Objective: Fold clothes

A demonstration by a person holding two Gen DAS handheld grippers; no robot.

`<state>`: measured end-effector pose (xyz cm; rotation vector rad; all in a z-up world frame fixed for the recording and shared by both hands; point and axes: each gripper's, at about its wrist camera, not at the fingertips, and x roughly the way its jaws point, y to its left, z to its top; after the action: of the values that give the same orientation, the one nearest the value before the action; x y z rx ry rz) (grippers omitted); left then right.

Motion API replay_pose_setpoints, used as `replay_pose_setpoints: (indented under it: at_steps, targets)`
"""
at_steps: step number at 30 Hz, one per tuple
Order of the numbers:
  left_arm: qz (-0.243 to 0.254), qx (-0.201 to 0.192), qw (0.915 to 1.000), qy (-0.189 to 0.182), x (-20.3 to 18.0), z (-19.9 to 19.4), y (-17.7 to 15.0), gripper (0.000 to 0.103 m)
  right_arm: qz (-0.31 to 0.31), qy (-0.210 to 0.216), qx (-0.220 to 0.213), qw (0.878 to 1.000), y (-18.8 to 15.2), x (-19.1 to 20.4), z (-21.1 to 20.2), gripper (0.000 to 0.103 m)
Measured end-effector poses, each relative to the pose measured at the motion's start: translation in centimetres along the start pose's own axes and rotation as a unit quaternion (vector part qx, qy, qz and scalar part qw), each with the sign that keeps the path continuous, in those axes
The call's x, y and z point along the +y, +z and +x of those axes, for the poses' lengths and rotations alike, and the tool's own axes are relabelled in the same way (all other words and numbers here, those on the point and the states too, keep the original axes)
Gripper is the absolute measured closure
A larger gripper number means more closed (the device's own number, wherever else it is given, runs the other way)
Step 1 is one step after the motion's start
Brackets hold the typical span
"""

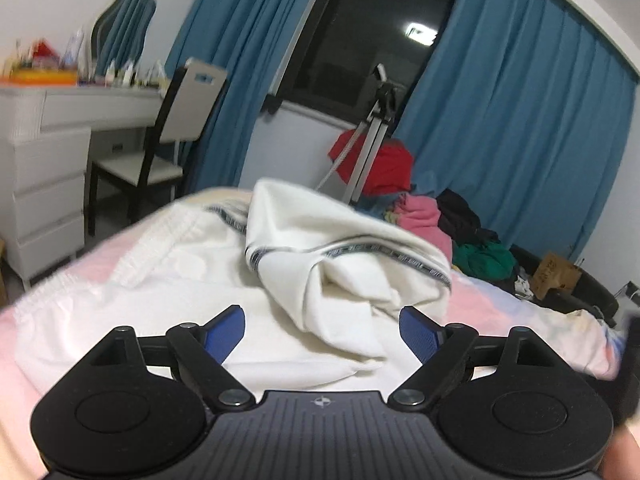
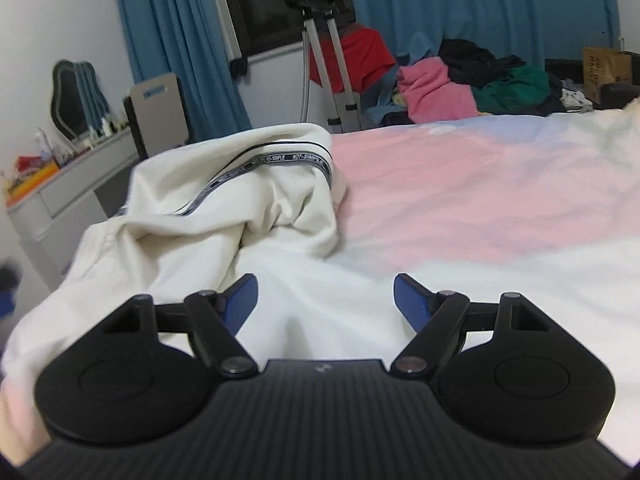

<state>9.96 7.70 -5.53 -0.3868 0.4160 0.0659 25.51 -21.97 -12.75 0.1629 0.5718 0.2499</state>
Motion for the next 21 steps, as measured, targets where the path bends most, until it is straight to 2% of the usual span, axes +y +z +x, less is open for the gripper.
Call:
replay_pose_setpoints:
  at_steps: [3,6,7,9,10,11,14,18,21]
  targets:
    - [-0.063,0.024,0.9977,0.004,2.3,2.1,0.1,0.017,0.001,-0.031,0.010,0.999,1.7,1.0,5.5,0.028]
    - [-0.087,0.038,0.9955,0.000,3.7,3.6,-0.3,0.017,0.008,-0.054,0.021,0.998,2.3,2.0,10.4,0.030]
    - [-0.093,0.043,0.9947,-0.001,4.0,4.0,-0.4,0.017,0.016,-0.059,0.030,0.998,2.3,2.1,11.9,0.034]
    - [-0.105,0.052,0.9931,-0.005,4.8,5.0,-0.7,0.017,0.035,-0.074,0.051,0.995,2.0,2.1,14.4,0.054]
    - [-0.112,0.056,0.9922,-0.006,5.2,5.4,-0.8,0.017,0.043,-0.080,0.055,0.994,1.9,2.0,15.2,0.069]
    - [-0.118,0.060,0.9912,-0.008,5.6,5.9,-1.0,0.018,0.049,-0.083,0.047,0.994,2.1,1.8,15.2,0.079]
    - [-0.123,0.062,0.9904,-0.009,5.9,6.4,-1.2,0.018,0.066,-0.087,0.012,0.994,3.0,0.9,13.9,0.091]
    - [-0.102,0.063,0.9928,-0.011,4.8,6.4,-1.3,0.018,0.080,-0.116,-0.038,0.989,5.6,-2.8,10.1,0.092]
    - [-0.089,0.062,0.9940,-0.013,4.1,6.2,-1.5,0.018,0.068,-0.158,-0.062,0.983,8.1,-7.0,6.4,0.091]
